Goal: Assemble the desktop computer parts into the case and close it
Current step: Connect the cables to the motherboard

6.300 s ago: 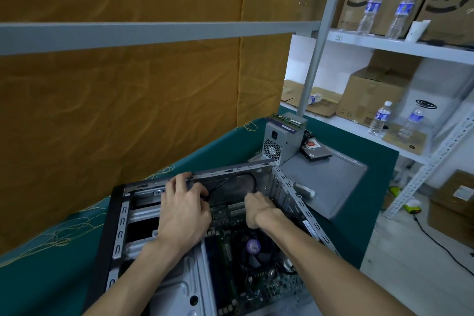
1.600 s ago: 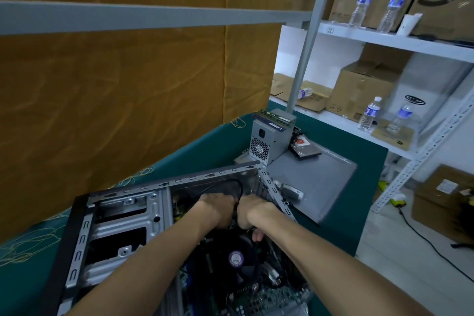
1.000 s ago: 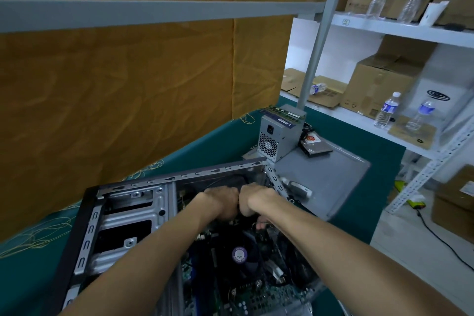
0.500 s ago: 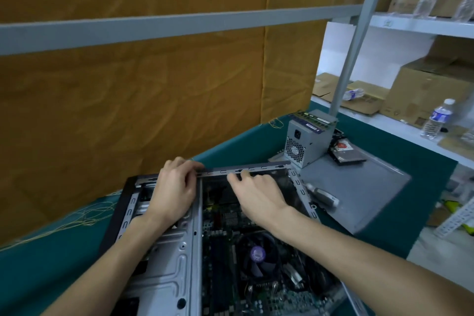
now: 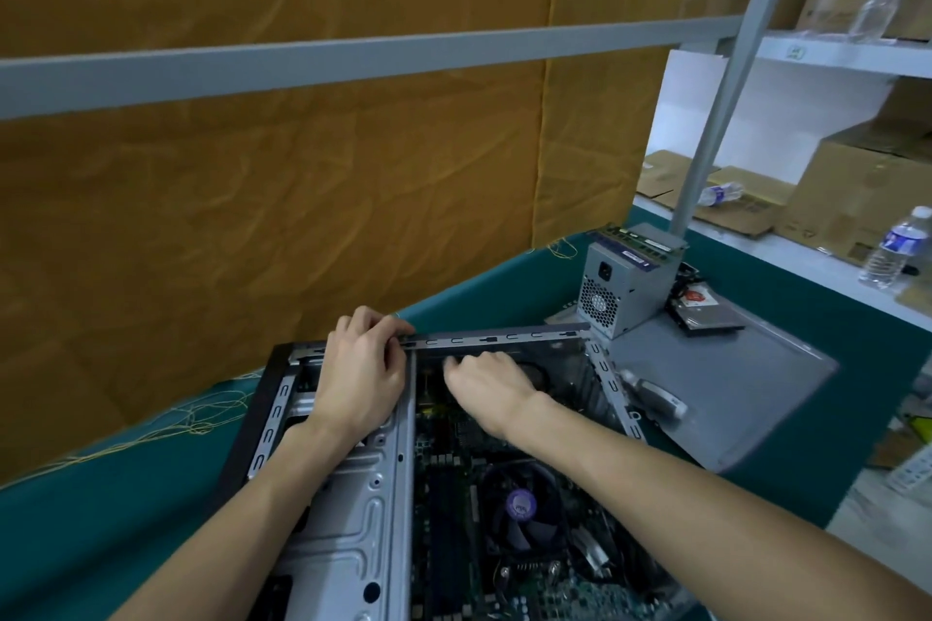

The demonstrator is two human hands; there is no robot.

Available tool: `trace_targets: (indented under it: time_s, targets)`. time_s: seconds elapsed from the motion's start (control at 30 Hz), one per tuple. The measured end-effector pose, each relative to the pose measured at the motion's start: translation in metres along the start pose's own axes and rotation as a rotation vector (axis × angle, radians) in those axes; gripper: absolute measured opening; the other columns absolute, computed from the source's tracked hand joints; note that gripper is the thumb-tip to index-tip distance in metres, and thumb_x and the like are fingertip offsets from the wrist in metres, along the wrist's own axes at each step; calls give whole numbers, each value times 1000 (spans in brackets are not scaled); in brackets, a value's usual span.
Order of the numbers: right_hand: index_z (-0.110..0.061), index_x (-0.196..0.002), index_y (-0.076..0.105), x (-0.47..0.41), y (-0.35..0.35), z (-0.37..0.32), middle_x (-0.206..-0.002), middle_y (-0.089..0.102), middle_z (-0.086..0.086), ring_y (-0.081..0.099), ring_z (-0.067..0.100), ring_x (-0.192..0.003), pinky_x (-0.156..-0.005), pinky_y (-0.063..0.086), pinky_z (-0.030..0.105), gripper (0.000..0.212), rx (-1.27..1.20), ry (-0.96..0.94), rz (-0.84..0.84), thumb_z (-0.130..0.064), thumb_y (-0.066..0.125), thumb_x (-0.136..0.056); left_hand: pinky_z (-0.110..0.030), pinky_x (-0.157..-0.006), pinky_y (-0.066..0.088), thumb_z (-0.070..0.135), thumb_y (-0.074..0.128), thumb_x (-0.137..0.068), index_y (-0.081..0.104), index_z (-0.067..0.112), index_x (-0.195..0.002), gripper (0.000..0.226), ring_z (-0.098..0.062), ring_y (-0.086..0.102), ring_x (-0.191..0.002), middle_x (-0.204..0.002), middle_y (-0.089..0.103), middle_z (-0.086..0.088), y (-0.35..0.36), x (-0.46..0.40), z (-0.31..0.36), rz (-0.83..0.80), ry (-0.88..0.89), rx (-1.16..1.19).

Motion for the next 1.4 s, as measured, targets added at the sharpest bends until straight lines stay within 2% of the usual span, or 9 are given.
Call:
trace_targets:
  time_s: [0.13, 0.27, 0.4, 0.53, 0.63, 0.93, 1.1, 1.23, 1.4]
  targets:
    - [-8, -140, 39, 11, -4, 10, -103, 66, 19, 66, 40, -88, -62, 46, 43, 42, -321, 0, -33, -5, 49, -100, -38, -83, 41, 7, 59, -95, 73, 19, -110, 24, -24, 50, -94, -102, 57, -1, 0, 0, 0, -18, -3, -8]
    - [-21, -132, 58, 44, -20, 37, -86, 64, -7, 52, 6, -59, -50, 37, 26, 30, -531, 4, 81, -19, 46, -104, -41, -85, 41, 8, 57, -97, 72, 17, -114, 25, -27, 49, -97, -106, 58, -4, -3, 1, 4, -63, -15, -31]
    - [-21, -111, 70, 80, -36, 75, -91, 70, -5, 62, 13, -76, -66, 51, 32, 22, -601, 171, 230, -20, 50, -102, -43, -87, 46, 7, 56, -95, 69, 17, -119, 29, -27, 54, -102, -111, 62, -4, -4, 7, 38, -128, 173, 4]
    - [-14, -85, 66, 103, -17, 63, -79, 66, 3, 63, 23, -67, -50, 40, 31, 14, -458, 83, -191, -16, 54, -94, -38, -87, 52, 22, 51, -99, 67, 27, -119, 26, -22, 64, -108, -117, 69, 2, 25, 30, 81, -561, 284, 84]
    - [-8, -78, 57, 107, -4, 38, -79, 62, 10, 57, 27, -61, -48, 37, 30, 13, -341, -10, -453, -12, 59, -90, -38, -80, 53, 34, 47, -98, 64, 31, -115, 24, -25, 67, -103, -112, 72, 2, 44, 44, 85, -821, 326, -207]
    - [0, -84, 66, 87, -20, 61, -82, 65, 15, 61, 36, -73, -65, 52, 38, 19, -461, 55, -466, -12, 59, -96, -38, -81, 54, 46, 47, -97, 63, 34, -115, 27, -23, 68, -101, -110, 73, 4, 45, 46, 84, -801, 287, -296]
    - [-22, -91, 70, 82, -32, 86, -77, 75, -5, 63, 2, -63, -70, 54, 33, 9, -638, 41, -392, -22, 64, -99, -34, -80, 54, 40, 53, -101, 67, 24, -101, 21, -19, 67, -92, -101, 73, 2, 58, 56, 110, -986, 208, 17]
    - [-24, -89, 70, 87, -28, 97, -84, 78, -4, 65, 23, -73, -72, 58, 48, 8, -861, 13, -387, -18, 68, -95, -37, -82, 54, 23, 56, -99, 70, 16, -107, 17, -24, 68, -94, -100, 73, -4, 59, 53, 115, -795, 79, 185]
    - [-28, -91, 75, 93, -18, 102, -85, 78, -4, 65, 44, -79, -75, 53, 59, 8, -1025, -25, -286, -21, 72, -93, -36, -81, 60, 3, 65, -96, 66, 4, -108, 12, -22, 74, -84, -93, 76, -13, 45, 51, 105, -595, -357, 890]
Point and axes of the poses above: each hand's wrist, its own x-axis away from the middle knuckle, its own y-axis out of the palm, z = x × y, the point moved 4 cm from there along -x, towards the middle knuckle
